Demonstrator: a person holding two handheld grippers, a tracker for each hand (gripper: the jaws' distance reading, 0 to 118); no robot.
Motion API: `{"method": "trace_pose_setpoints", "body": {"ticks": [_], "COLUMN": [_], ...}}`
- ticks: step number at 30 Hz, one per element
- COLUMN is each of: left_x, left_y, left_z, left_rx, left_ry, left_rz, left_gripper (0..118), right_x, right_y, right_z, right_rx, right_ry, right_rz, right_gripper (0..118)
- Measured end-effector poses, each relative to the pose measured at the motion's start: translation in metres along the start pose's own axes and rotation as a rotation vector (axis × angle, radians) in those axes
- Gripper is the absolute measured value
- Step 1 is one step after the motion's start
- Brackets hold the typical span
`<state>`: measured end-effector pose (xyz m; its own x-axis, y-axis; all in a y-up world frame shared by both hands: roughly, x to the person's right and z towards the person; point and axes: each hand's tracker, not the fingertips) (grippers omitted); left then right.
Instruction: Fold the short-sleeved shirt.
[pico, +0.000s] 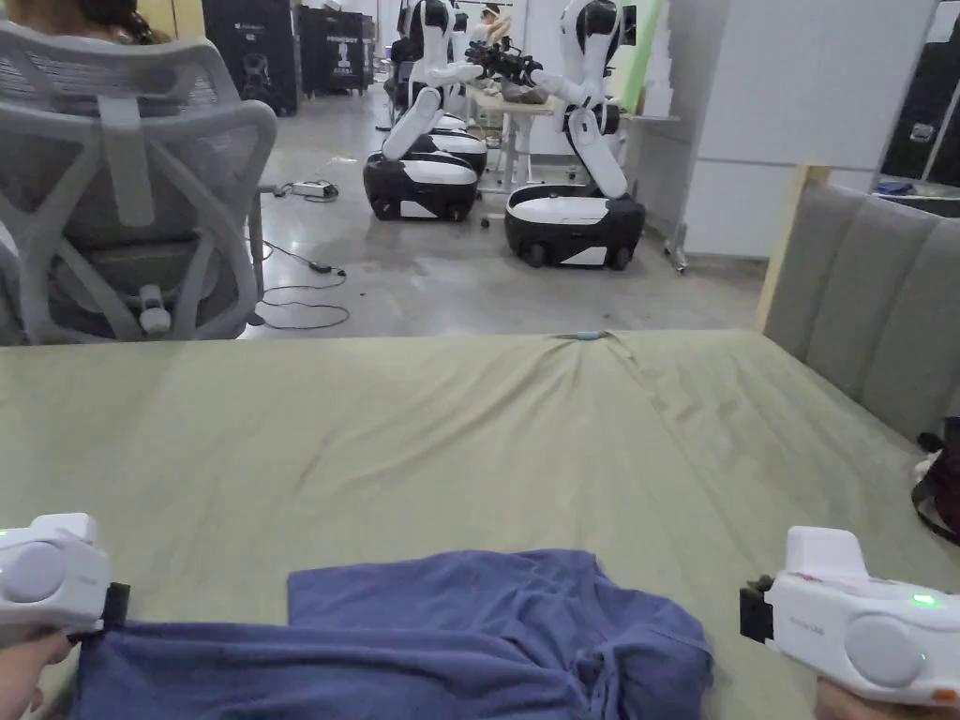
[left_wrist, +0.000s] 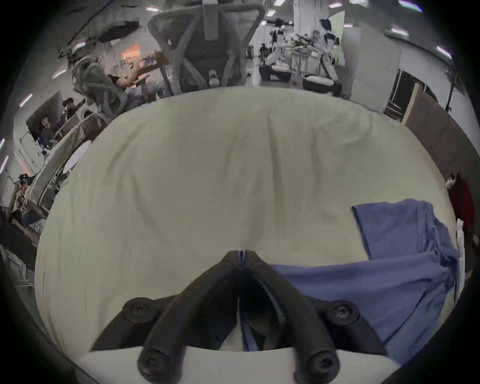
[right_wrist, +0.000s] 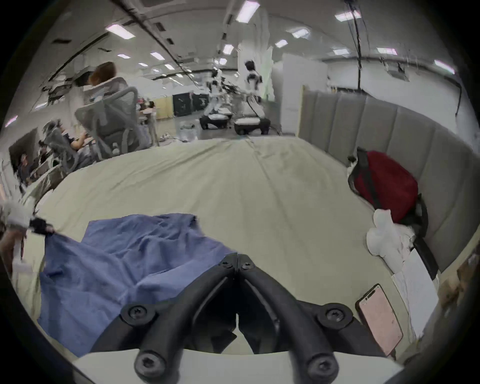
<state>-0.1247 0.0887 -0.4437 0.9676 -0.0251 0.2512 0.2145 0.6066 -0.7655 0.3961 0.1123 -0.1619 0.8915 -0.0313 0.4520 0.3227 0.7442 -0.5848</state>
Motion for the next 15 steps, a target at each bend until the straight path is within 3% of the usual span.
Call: {"method": "trace_pose_setpoints", "body": {"ticks": [2, 3, 5, 6, 7, 12, 13, 14, 15], "left_x": [-0.001, 0.002, 0.002, 0.002, 0.004, 0.005, 0.004, 0.003, 0.007], "left_y": [0.000, -0.002, -0.002, -0.001, -0.003, -0.004, -0.004, -0.005, -0.010], "left_z": [0.005, 0.005, 0.005, 0.005, 0.007, 0.007, 0.006, 0.006, 0.013], "left_rx": [0.008, 0.017, 0.020, 0.022, 0.025, 0.018, 0.013, 0.009, 0.004], "left_ry": [-0.002, 0.000, -0.004, -0.008, -0.010, -0.008, -0.010, -0.012, -0.013], "left_rz": [-0.006, -0.011, -0.018, -0.019, -0.020, -0.048, -0.051, -0.053, -0.058], "left_gripper": [1, 1, 1, 1, 1, 1, 1, 1, 1], "right_x": [0.011, 0.011, 0.011, 0.010, 0.009, -0.006, -0.012, -0.016, -0.019], "right_y": [0.013, 0.015, 0.017, 0.015, 0.013, -0.013, -0.020, -0.025, -0.025], "right_z": [-0.023, -0.034, -0.054, -0.065, -0.077, -0.110, -0.113, -0.113, -0.104], "right_rx": [-0.085, -0.092, -0.099, -0.123, -0.161, -0.319, -0.371, -0.389, -0.313], "right_ry": [0.012, 0.053, 0.060, 0.079, 0.084, 0.096, 0.144, 0.136, 0.006], "right_rz": [0.016, 0.023, 0.009, -0.011, -0.023, -0.018, 0.007, 0.031, 0.113], "right_gripper": [1, 8, 77, 103, 110, 101, 91, 70, 55]}}
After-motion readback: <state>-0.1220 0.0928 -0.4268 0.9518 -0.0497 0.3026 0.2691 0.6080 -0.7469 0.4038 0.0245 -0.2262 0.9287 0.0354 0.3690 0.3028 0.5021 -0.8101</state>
